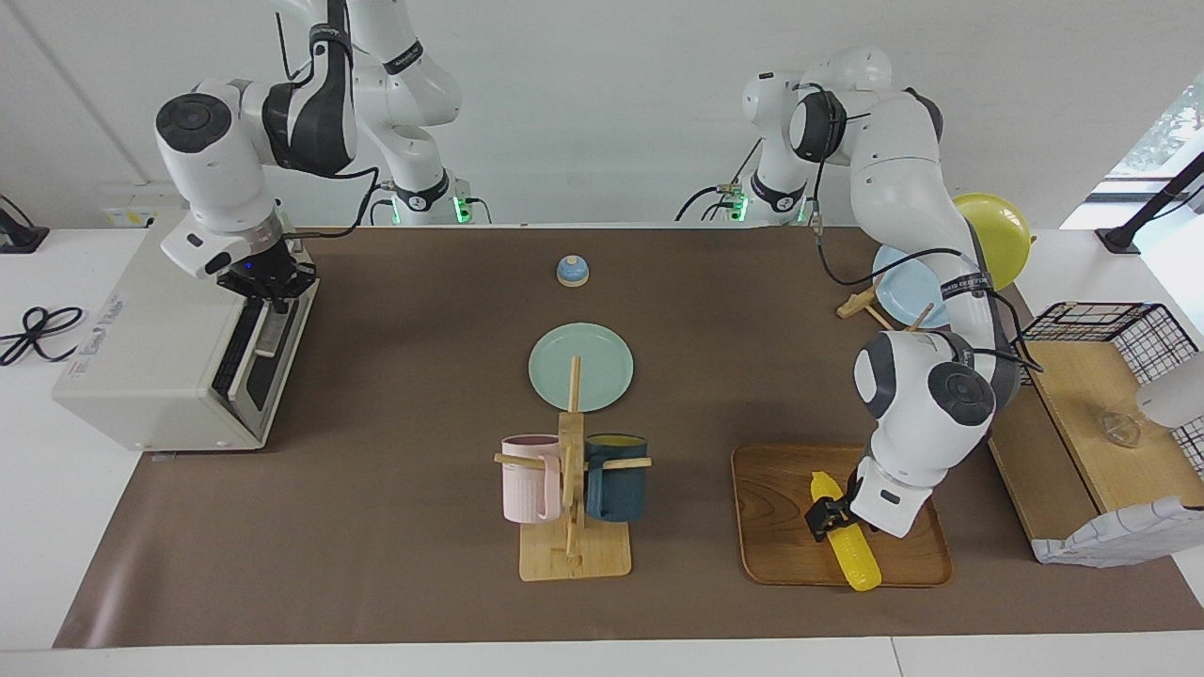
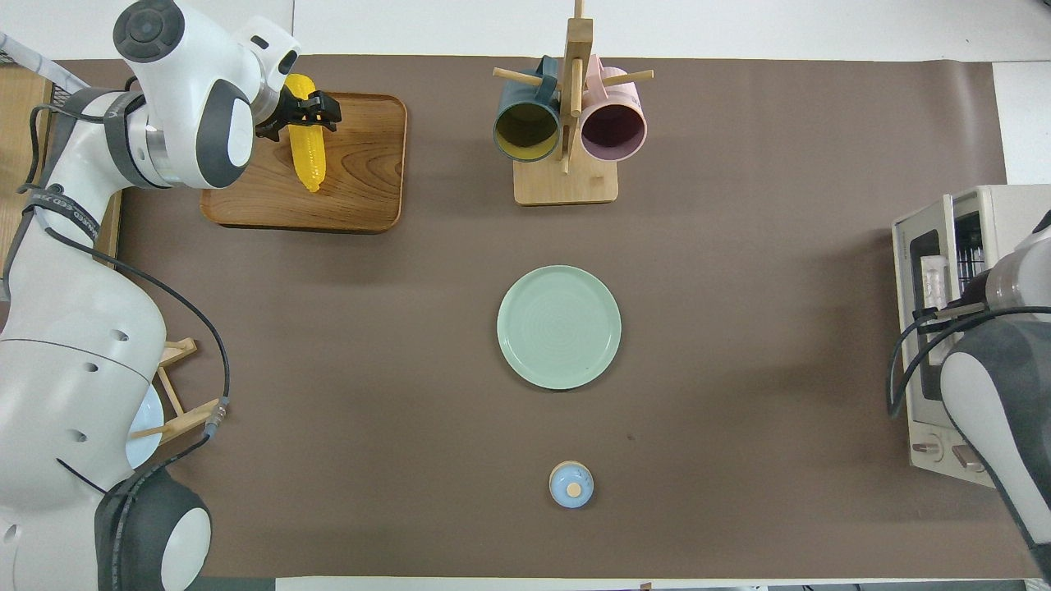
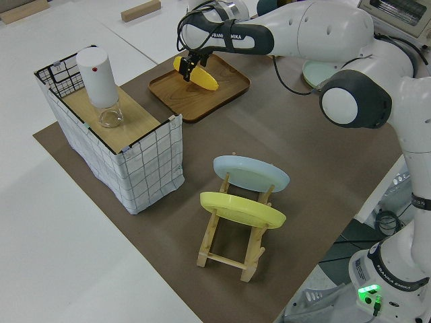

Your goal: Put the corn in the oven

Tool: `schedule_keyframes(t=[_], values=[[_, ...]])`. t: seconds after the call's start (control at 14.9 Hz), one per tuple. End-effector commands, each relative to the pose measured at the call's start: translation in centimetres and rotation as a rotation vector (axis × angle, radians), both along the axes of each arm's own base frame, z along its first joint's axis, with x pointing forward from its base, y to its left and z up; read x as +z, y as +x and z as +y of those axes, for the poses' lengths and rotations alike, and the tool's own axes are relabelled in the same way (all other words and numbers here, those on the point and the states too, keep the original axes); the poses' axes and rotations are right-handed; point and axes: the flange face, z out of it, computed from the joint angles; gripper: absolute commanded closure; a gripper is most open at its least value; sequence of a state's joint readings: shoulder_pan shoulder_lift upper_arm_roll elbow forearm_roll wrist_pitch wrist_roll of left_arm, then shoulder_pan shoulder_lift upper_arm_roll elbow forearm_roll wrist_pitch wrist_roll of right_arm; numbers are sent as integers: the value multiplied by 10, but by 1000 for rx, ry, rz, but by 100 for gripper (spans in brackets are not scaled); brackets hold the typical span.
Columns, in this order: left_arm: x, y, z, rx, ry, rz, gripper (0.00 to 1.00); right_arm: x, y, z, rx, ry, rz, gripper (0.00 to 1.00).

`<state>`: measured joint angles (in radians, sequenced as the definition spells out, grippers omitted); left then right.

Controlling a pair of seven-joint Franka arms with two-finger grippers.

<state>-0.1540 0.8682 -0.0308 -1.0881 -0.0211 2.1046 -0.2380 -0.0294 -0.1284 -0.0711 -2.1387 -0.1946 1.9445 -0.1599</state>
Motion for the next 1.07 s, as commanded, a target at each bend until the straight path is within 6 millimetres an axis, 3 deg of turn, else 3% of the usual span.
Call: schedule_keyframes(t=[0.0, 0.13, 0.2, 0.4, 0.6, 0.74, 0.87, 1.0], values=[[-6, -2, 0, -14, 30, -8, 25, -64, 8, -3, -32, 30, -2, 100], [-7, -3, -1, -16, 35, -5, 67, -71, 8, -1, -36, 35, 2, 100], [-7, -2, 4, -12, 37, -4, 98, -80, 11, 0, -42, 49, 3, 100], [15, -5, 22, 4, 29, 4, 100, -103, 9, 20, -56, 76, -25, 100], [38, -21, 12, 26, -28, 43, 100, -124, -3, 46, -75, 80, -52, 100], [74, -37, -1, 31, -27, 84, 100, -134, -7, 47, -98, 81, -61, 100], [104, -65, -4, 28, -30, 121, 100, -141, -7, 47, -96, 82, -64, 100], [128, -106, -16, 32, -74, 148, 100, -145, -8, 47, -99, 82, -61, 100]])
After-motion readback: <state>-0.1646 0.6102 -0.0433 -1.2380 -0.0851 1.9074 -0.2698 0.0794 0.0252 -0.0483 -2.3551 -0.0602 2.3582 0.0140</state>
